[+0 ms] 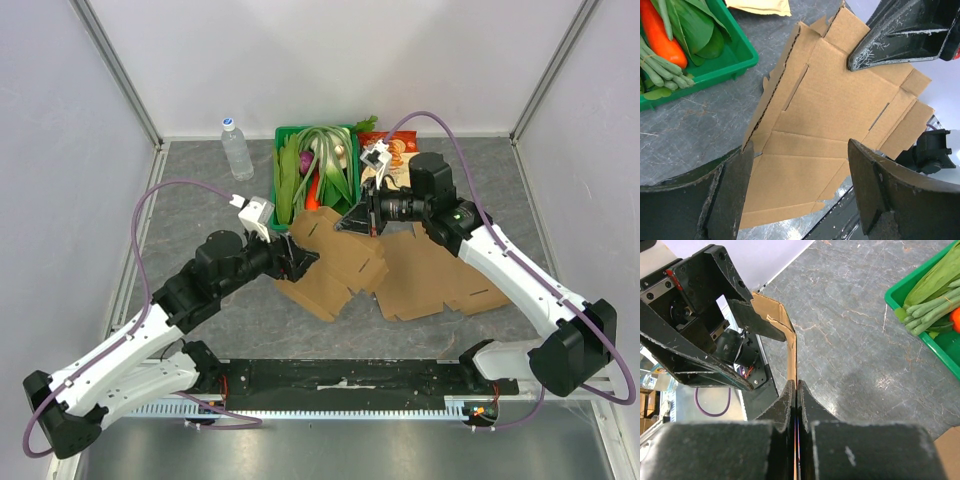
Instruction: Fold the paper box
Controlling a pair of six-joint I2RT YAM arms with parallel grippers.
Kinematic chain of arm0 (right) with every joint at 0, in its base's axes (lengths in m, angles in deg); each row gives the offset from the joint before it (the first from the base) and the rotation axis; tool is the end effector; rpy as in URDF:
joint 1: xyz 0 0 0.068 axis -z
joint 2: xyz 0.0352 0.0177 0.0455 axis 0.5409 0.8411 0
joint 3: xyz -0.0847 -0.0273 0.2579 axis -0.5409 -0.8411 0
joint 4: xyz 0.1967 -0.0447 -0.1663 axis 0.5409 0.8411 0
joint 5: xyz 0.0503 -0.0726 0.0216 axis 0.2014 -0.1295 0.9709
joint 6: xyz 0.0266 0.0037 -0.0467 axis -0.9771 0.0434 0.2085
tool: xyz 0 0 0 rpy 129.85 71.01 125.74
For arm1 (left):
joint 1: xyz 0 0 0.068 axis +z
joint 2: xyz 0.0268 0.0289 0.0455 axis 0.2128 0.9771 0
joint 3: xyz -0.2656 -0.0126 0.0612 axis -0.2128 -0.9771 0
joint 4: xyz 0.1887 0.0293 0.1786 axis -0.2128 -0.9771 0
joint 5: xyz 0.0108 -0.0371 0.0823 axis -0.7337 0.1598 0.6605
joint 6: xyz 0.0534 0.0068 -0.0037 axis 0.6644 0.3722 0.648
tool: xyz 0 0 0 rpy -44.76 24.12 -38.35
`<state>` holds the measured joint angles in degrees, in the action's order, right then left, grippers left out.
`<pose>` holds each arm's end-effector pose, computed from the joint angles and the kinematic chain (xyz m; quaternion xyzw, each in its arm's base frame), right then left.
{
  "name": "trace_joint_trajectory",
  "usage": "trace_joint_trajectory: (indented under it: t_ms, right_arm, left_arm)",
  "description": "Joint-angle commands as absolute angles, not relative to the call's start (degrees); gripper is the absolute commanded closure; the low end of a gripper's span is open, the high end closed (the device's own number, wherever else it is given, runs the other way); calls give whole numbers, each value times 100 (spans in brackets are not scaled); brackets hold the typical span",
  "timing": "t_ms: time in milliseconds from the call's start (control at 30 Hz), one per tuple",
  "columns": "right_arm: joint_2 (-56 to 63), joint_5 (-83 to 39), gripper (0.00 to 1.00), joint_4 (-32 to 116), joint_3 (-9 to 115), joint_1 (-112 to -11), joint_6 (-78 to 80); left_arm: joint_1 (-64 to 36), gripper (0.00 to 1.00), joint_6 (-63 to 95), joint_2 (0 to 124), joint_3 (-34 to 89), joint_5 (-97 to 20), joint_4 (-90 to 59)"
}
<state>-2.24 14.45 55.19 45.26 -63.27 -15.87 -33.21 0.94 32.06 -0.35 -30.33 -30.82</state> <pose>0.2432 0.1722 0.3599 -0.2553 0.7531 0.5131 0.3232 0.1311 -0.1334 0.3294 0.1288 0.7805 -0.3606 0.4942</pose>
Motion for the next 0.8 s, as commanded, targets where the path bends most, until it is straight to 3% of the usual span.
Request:
trace_joint_trajectory:
  t_ms: [0,633,767]
  right_arm:
    - [-400,1641,100,5136,4575,-6298,-1734]
    - [-400,1764,100,4943,4460,-6298,-1831]
    - [-400,1799,100,4916,4460,-6298,-1831]
  left_arm:
    - [-3324,18,52,3089,202,-2718,-2859]
    - [-3324,14,404,3177,439,-2085,-3184]
    - [-3315,14,536,3237,422,-2442,-3132]
